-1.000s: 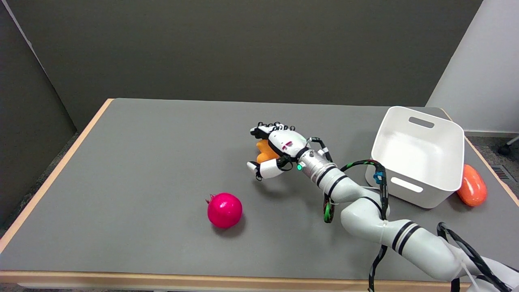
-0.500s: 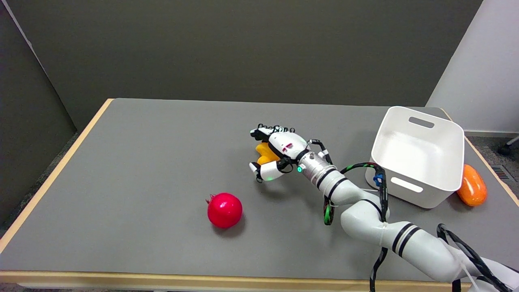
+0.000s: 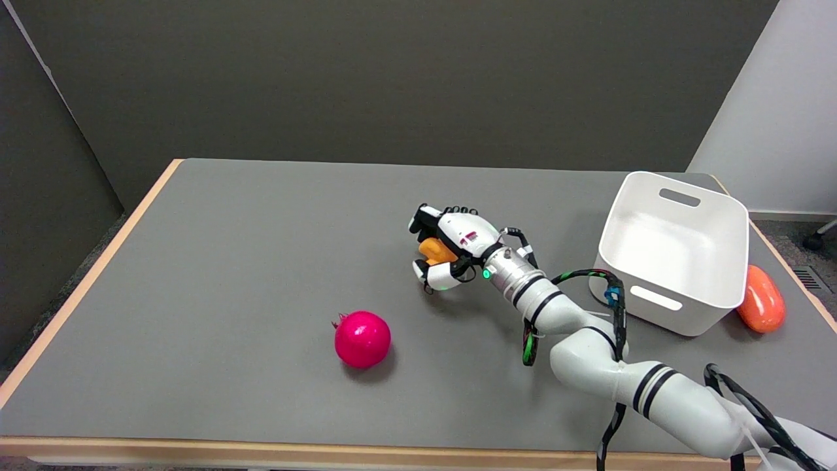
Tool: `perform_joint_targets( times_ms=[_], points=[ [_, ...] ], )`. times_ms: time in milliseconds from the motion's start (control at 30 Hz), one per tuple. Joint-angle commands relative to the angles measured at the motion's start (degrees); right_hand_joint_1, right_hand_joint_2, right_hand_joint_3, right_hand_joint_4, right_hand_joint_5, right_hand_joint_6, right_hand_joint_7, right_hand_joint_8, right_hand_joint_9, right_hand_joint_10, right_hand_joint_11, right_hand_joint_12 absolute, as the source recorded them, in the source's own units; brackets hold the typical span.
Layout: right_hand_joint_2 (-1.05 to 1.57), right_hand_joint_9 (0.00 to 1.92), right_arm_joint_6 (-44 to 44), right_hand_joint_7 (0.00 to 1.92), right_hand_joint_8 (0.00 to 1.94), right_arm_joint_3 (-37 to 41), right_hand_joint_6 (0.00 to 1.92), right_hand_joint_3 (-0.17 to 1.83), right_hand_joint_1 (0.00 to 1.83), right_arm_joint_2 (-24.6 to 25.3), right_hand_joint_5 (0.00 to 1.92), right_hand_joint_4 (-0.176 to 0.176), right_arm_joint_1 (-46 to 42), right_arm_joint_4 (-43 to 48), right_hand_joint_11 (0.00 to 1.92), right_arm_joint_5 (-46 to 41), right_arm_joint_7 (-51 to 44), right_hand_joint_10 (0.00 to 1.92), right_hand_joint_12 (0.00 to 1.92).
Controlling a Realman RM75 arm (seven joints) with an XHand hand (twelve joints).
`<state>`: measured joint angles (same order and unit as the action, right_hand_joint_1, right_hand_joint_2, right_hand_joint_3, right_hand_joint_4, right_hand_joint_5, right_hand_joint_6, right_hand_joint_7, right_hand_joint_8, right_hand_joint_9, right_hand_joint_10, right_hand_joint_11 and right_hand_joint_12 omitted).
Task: Pick up the yellow duck.
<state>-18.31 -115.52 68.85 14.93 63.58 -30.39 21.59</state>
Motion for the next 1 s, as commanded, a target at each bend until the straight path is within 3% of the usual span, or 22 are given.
perform_joint_targets(
  times_ms=[33,67,100,367,433,567,633,833,1000],
  points=[
    [1.20,0.60,-2.95,0.72,1.48,-1.42,1.46,0.19,1.30,-0.08,0.40,-0.132,0.60,-1.41,0.64,-2.21,-0.36,1.46,1.76],
    [1.25,0.60,-2.95,0.77,1.43,-1.58,1.68,0.11,1.31,-0.08,0.45,-0.174,0.83,-1.41,0.65,-2.14,-0.36,1.58,1.76],
    [1.24,0.60,-2.95,0.78,1.41,-1.65,1.69,0.11,1.31,-0.16,0.46,-0.176,0.90,-1.40,0.65,-2.14,-0.36,1.57,1.75],
    [1.17,0.65,-2.55,0.78,1.34,-2.13,1.70,0.22,1.32,-2.17,0.54,-0.166,2.76,3.18,0.67,-2.06,-2.40,1.52,1.78],
    [1.25,0.67,-2.23,0.80,1.30,-2.30,1.67,0.03,1.33,-2.81,0.55,-0.173,3.31,4.52,0.72,-2.06,-3.32,1.47,1.63],
    [1.25,0.66,-1.75,0.80,1.31,-2.69,1.68,0.02,1.33,-3.60,0.54,-0.176,4.10,5.96,0.70,-2.06,-3.32,1.48,1.67],
    [1.20,0.65,-1.58,0.80,1.32,-2.69,1.69,0.15,1.32,-4.01,0.53,-0.176,4.42,6.93,0.70,-2.06,-3.59,1.51,1.77],
    [1.17,0.66,0.48,0.81,1.32,0.66,1.69,0.19,1.32,-7.27,0.53,-0.176,6.25,13.28,0.69,-2.06,-11.95,1.51,1.79],
    [1.19,0.67,7.54,0.82,1.30,8.36,1.66,0.15,1.32,-10.07,0.53,-0.176,6.73,18.73,0.70,-2.06,-22.77,1.50,1.78]
  ],
)
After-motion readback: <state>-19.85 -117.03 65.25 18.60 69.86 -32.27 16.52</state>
